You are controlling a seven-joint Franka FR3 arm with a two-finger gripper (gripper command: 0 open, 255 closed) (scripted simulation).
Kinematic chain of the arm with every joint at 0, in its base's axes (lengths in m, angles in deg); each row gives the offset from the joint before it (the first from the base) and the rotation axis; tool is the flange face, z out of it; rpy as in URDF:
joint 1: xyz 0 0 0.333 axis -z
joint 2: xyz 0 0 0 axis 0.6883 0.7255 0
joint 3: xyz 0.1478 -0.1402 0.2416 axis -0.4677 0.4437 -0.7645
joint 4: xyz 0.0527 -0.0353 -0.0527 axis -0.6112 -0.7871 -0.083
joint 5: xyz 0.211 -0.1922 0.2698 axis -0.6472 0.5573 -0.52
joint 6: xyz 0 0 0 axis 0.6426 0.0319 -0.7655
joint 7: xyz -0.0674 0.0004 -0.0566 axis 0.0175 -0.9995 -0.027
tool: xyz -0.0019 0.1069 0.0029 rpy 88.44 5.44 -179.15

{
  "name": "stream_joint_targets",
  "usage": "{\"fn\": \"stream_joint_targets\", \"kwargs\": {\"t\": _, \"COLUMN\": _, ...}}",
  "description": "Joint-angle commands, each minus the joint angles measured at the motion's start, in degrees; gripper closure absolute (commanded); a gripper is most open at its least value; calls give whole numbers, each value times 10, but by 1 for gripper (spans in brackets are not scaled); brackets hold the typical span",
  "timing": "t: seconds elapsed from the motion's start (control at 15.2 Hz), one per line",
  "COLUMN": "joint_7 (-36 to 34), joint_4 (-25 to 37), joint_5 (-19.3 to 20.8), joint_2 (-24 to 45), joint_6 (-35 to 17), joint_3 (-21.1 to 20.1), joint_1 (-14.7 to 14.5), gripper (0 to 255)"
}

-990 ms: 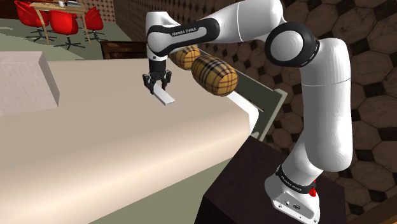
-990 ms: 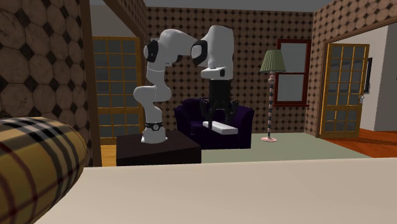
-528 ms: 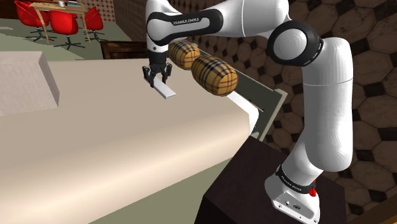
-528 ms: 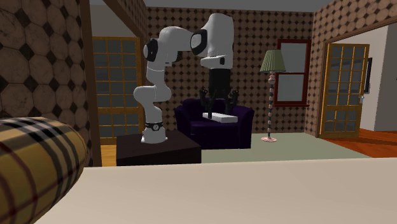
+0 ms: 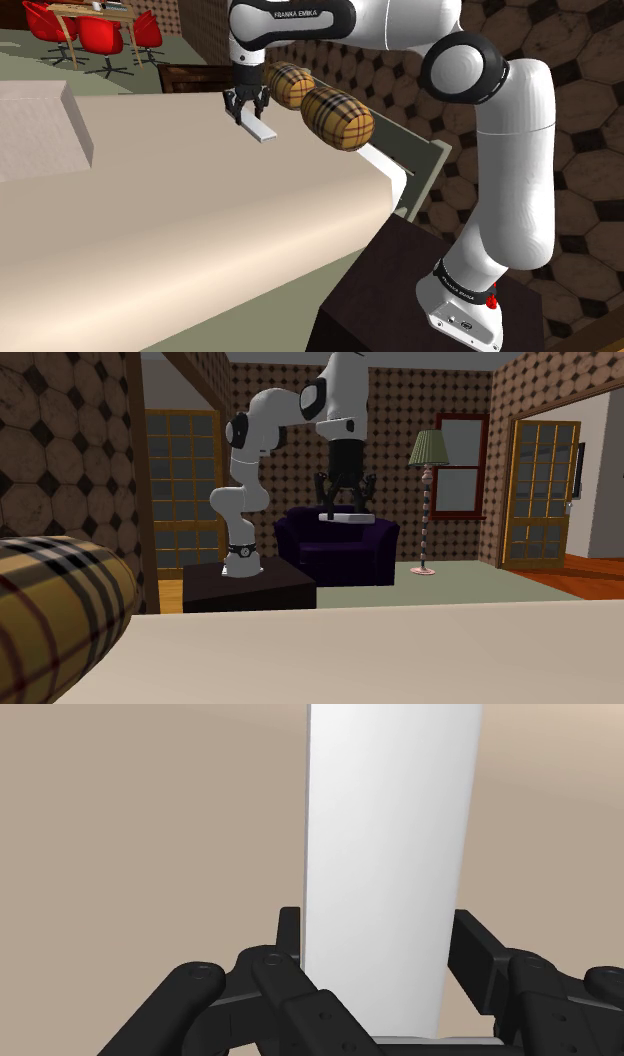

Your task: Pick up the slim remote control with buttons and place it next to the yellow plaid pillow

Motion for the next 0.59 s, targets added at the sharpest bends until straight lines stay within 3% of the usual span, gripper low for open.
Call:
{"fn": "stream_joint_targets", "kwargs": {"t": 0.0, "joint_7": 1, "joint_4": 19, "joint_5": 0, "joint_2": 2, "joint_6": 17, "joint_3": 0, "joint_1": 0, "gripper": 255}}
{"fn": "stream_joint_targets", "kwargs": {"t": 0.53, "joint_7": 3, "joint_4": 100, "joint_5": 1, "joint_2": 14, "joint_6": 86, "joint_3": 0, "joint_1": -4, "gripper": 255}}
